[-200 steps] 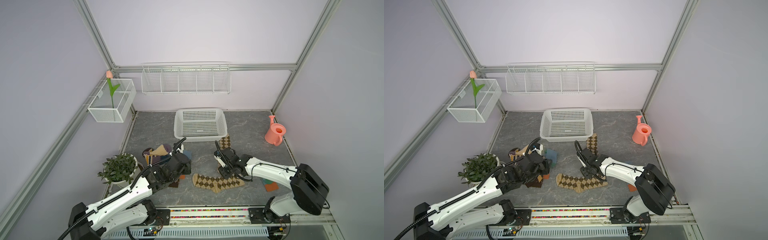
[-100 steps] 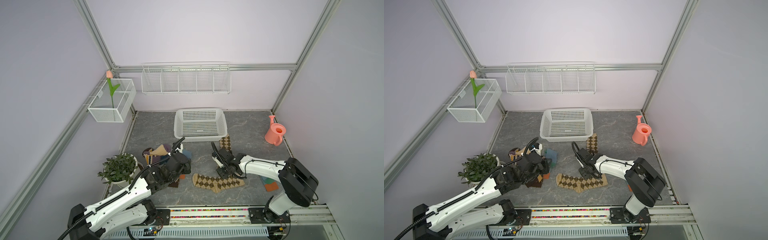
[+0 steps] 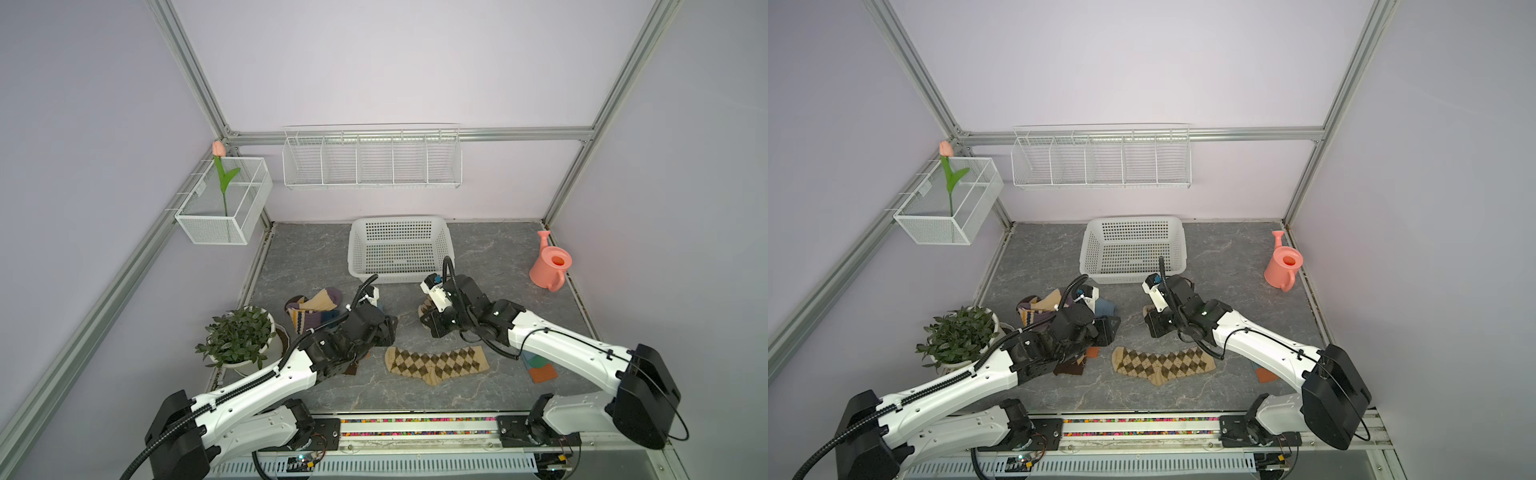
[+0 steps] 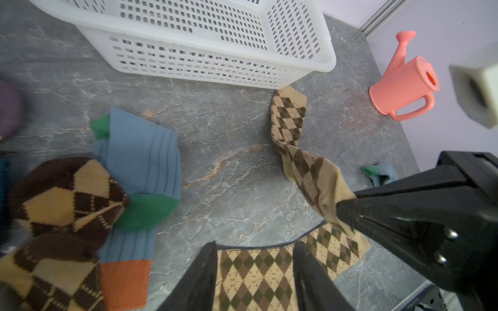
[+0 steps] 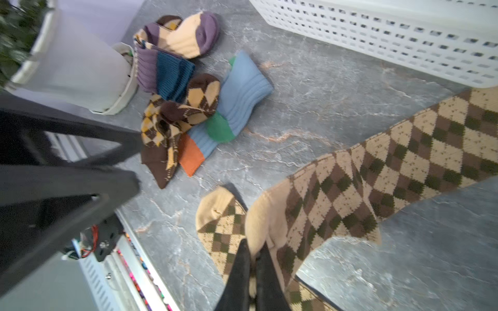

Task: Place the socks together as a pair
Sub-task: Pick up the sock at the center of the board.

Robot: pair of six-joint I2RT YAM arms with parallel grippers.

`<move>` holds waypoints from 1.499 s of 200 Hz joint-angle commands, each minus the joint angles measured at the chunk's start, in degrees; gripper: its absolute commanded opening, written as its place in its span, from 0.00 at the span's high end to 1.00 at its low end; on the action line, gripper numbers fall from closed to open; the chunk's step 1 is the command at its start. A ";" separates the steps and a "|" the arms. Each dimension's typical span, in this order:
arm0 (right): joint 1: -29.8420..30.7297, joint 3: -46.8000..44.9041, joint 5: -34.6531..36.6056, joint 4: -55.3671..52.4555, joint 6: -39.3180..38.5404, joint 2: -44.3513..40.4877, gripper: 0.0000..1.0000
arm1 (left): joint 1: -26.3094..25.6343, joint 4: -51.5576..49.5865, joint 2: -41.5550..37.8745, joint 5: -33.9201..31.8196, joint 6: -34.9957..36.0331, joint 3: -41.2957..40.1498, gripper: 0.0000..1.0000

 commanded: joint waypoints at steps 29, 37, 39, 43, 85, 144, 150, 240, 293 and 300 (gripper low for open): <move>-3.11 -4.83 -5.83 11.35 9.17 -2.72 0.93 | -0.10 15.21 1.13 6.20 -2.30 -2.97 0.48; -3.64 -5.38 -6.16 12.86 10.08 -2.72 0.92 | -0.25 17.03 1.30 6.77 -2.62 -3.55 0.47; -3.74 -5.58 -6.26 13.38 10.37 -2.79 0.92 | -0.30 17.51 1.36 6.92 -2.73 -3.69 0.47; -4.03 -6.01 -6.56 14.49 11.03 -2.80 0.92 | -0.42 18.42 1.53 7.10 -2.91 -3.93 0.47; -5.42 -10.55 -8.87 27.21 18.92 -2.43 0.92 | -3.02 23.55 4.59 6.62 -2.82 -4.37 0.47; -5.50 -11.38 -8.28 29.14 20.43 -1.94 0.90 | -6.58 19.11 12.68 1.51 0.88 0.56 0.48; -5.46 -11.26 -8.59 29.20 20.45 -1.93 0.90 | -6.58 19.15 13.39 0.80 1.02 0.70 0.49; -5.44 -12.98 -9.14 30.94 21.06 -1.85 0.90 | -6.58 15.50 14.09 -7.88 5.54 5.02 0.54; -5.47 -12.74 -9.62 30.84 21.24 -2.02 0.89 | -6.69 21.09 18.80 -1.82 5.60 5.45 0.60; -5.49 -12.74 -9.71 30.85 21.18 -2.02 0.88 | -6.74 21.06 18.69 -2.28 5.50 5.36 0.63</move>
